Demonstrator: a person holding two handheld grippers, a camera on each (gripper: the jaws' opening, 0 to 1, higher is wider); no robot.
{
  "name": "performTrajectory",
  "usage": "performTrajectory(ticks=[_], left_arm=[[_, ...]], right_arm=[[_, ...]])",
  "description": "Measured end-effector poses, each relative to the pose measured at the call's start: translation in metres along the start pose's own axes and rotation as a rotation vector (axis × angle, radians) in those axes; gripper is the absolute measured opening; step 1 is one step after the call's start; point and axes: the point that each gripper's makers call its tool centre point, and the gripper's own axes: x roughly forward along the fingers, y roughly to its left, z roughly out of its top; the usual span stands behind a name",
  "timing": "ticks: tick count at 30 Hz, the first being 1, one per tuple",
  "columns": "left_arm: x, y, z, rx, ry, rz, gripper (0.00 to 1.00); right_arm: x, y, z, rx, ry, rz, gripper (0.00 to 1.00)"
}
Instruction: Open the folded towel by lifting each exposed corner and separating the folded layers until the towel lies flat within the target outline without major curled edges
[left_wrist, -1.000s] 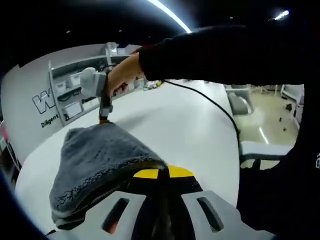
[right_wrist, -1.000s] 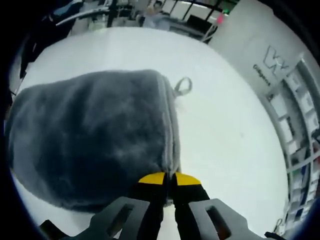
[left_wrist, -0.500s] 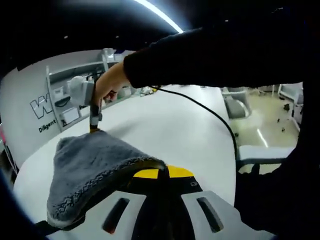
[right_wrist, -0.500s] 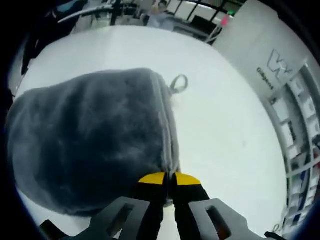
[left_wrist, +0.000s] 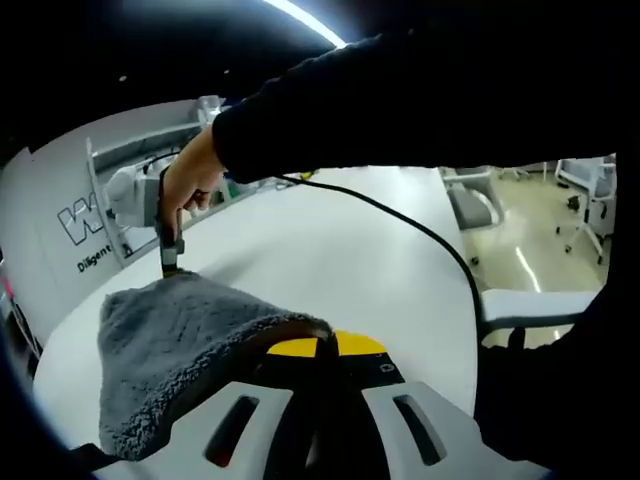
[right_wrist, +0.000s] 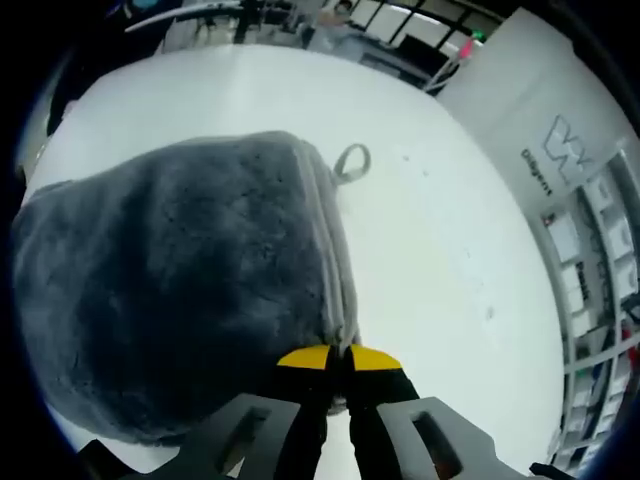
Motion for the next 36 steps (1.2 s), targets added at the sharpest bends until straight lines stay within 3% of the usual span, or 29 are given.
performTrajectory(ticks=[7, 16, 23, 36], left_arm=[[0.003, -0.002, 0.001, 0.024, -0.004, 0.007, 0.01], [0.005, -0.001, 0.002, 0.051, -0.005, 0.004, 0.01], [0.010, 0.000, 0.004, 0.061, -0.011, 0.011, 0.01], [0.013, 0.001, 0.005, 0.056, -0.014, 0.001, 0.01]], right_arm=[[0.004, 0.000, 0.009, -0.037, -0.006, -0.006, 0.00], [0.008, -0.009, 0.010, -0.073, 0.044, -0.016, 0.00], [0.014, -0.018, 0.021, -0.057, -0.017, -0.023, 0.00], [0.017, -0.020, 0.028, -0.053, -0.038, -0.027, 0.00]])
